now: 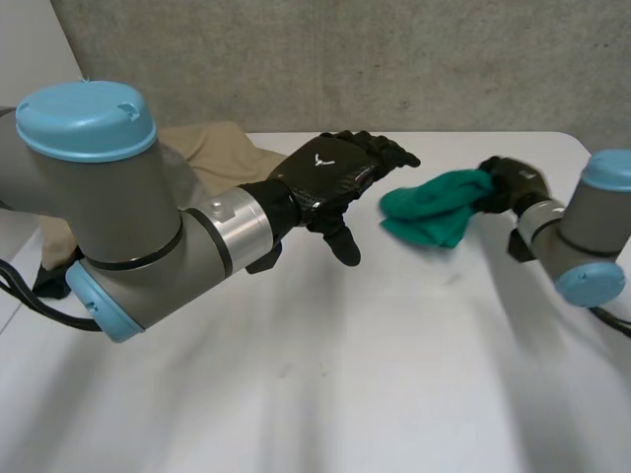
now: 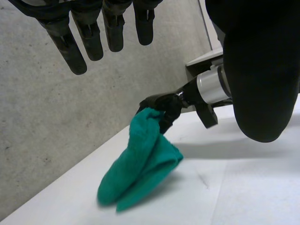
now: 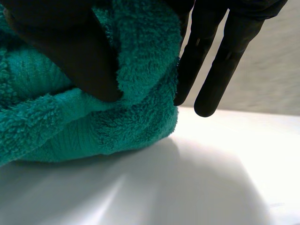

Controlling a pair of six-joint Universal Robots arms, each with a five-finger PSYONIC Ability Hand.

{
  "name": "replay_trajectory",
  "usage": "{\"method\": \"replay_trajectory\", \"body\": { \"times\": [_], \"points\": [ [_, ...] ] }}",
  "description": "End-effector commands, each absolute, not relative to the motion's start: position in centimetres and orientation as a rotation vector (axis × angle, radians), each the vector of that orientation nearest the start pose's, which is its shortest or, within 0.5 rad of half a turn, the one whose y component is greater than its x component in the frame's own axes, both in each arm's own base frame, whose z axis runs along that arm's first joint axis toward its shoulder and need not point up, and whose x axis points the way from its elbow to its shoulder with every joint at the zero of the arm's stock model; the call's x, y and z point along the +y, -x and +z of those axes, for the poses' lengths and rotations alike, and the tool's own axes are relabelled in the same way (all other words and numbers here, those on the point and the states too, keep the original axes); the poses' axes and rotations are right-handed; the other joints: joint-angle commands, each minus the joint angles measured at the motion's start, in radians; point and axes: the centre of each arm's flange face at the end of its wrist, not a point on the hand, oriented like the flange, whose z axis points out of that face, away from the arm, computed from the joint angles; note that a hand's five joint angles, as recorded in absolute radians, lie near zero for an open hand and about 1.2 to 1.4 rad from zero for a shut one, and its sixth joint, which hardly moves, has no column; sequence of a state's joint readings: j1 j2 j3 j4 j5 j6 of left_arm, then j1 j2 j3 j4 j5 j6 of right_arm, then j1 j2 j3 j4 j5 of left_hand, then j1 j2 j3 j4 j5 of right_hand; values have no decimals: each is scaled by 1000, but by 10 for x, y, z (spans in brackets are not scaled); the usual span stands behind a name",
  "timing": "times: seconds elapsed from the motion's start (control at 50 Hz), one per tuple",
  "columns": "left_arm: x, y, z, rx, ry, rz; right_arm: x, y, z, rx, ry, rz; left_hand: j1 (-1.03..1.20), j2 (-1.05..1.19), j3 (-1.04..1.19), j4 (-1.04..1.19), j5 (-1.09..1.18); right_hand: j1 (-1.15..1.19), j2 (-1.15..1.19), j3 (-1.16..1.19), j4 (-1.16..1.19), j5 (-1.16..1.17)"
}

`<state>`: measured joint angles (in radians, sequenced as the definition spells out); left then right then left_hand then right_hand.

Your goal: Fold the laundry.

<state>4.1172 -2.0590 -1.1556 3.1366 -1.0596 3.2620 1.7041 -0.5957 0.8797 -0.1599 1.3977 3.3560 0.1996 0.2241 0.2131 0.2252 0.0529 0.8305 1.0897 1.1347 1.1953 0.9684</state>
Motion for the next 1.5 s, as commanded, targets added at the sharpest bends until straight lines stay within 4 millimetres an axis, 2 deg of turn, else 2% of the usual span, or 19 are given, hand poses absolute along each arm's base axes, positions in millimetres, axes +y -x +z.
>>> {"method": "replay_trajectory", "body": {
  "times": [0.02, 0.04, 0.1, 0.24, 0.34, 0.36, 0.38, 0.4, 0.52, 0.68, 0.84, 1.0, 1.08, 1.12, 1.22, 1.3, 1.32, 1.4, 1.5],
  "points": [
    [-236, 371, 259, -1591, 1057, 1567, -520, -150, 135, 2104, -55, -2017, 84, 60, 71, 59, 57, 566, 307, 262, 201, 253],
    [-236, 372, 257, -1594, 1058, 1564, -532, -130, 132, 2118, -82, -2052, 84, 60, 71, 59, 57, 566, 307, 262, 201, 253],
    [-235, 372, 256, -1598, 1058, 1560, -546, -99, 126, 2153, -121, -2091, 84, 60, 71, 59, 57, 566, 307, 262, 201, 253],
    [-233, 373, 253, -1604, 1062, 1547, -558, -53, 130, 2131, -124, -2155, 84, 60, 71, 59, 57, 566, 307, 262, 201, 253],
    [-232, 374, 248, -1610, 1067, 1531, -555, -58, 126, 2141, -71, -2086, 84, 60, 71, 59, 57, 566, 307, 262, 201, 253],
    [-232, 375, 247, -1611, 1068, 1528, -554, -59, 125, 2151, -72, -2070, 84, 60, 71, 59, 57, 448, 188, 143, 83, 135],
    [-232, 375, 247, -1608, 1068, 1531, -554, -59, 125, 2159, -73, -2059, 84, 60, 71, 59, 57, 54, -205, -250, -311, -258],
    [-232, 375, 247, -1609, 1068, 1530, -552, -58, 122, 2177, -79, -2037, 84, 60, 71, 59, 57, -656, -915, -960, -1021, -968],
    [-230, 376, 246, -1612, 1071, 1522, -549, -44, 119, 2242, -86, -2035, 81, 57, 68, 56, 54, -656, -915, -960, -1021, -968],
    [-229, 375, 248, -1608, 1071, 1526, -548, -18, 138, 2465, 107, -2287, 81, 57, 68, 56, 54, -656, -915, -960, -1021, -968],
    [-228, 376, 250, -1600, 1070, 1535, -535, -39, 155, 2494, 317, -2306, 79, 54, 65, 53, 51, -656, -915, -960, -1021, -968],
    [-235, 368, 266, -1633, 1014, 1633, -495, -63, 182, 2468, 426, -2291, 81, 57, 68, 56, 54, -656, -915, -960, -1021, -968],
    [-251, 357, 287, -1652, 919, 1796, -471, -81, 207, 2355, 578, -2453, 81, 57, 68, 56, 54, -656, -915, -960, -1021, -968],
    [-273, 340, 302, -1676, 818, 1950, -454, -99, 221, 2240, 700, -2565, 79, 54, 65, 53, 51, -656, -915, -960, -1021, -968],
    [-324, 295, 307, -1805, 717, 2239, -418, -126, 220, 2026, 1022, -2612, 61, 36, 47, 35, 33, -656, -915, -960, -1021, -968],
    [-364, 262, 280, -1973, 904, 2408, -382, -150, 215, 1897, 1282, -2530, 55, 31, 42, 29, 27, -656, -915, -960, -1021, -968],
    [-386, 245, 258, -2063, 1003, 2441, -370, -158, 212, 1864, 1352, -2494, 55, 30, 42, 29, 27, -656, -915, -960, -1021, -968],
    [-429, 212, 218, -2165, 1180, 2533, -347, -169, 199, 1892, 1408, -2392, 64, 39, 50, 38, 36, -656, -915, -960, -1021, -968],
    [-461, 198, 184, -2118, 1232, 2566, -331, -173, 182, 1977, 1404, -2248, 87, 63, 74, 62, 59, -656, -915, -960, -1021, -968]
  ]
}}
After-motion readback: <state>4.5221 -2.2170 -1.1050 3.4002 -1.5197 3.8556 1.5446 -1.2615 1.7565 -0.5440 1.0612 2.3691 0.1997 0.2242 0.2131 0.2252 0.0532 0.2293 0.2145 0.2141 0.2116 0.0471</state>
